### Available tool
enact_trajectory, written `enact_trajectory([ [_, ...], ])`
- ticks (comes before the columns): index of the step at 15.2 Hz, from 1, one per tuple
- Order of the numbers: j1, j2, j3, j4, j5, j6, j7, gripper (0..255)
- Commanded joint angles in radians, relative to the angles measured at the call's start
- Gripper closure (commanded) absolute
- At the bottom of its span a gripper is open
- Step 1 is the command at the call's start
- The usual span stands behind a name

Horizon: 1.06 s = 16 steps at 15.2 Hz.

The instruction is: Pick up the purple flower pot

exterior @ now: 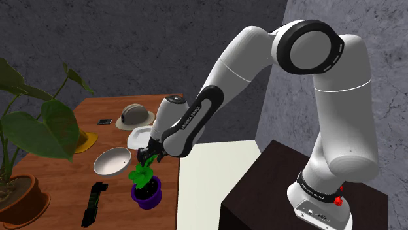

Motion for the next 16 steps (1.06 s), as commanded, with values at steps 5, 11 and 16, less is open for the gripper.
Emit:
enact_trajectory([
  [5,-0.008,-0.062,0.008,-0.001,0.007,-0.060,0.006,255],
  [11,-0.016,-0.127,0.015,0.004,0.015,-0.128,0.012,255],
  [16,-0.020,-0.159,0.017,0.009,0.019,-0.164,0.015,255],
])
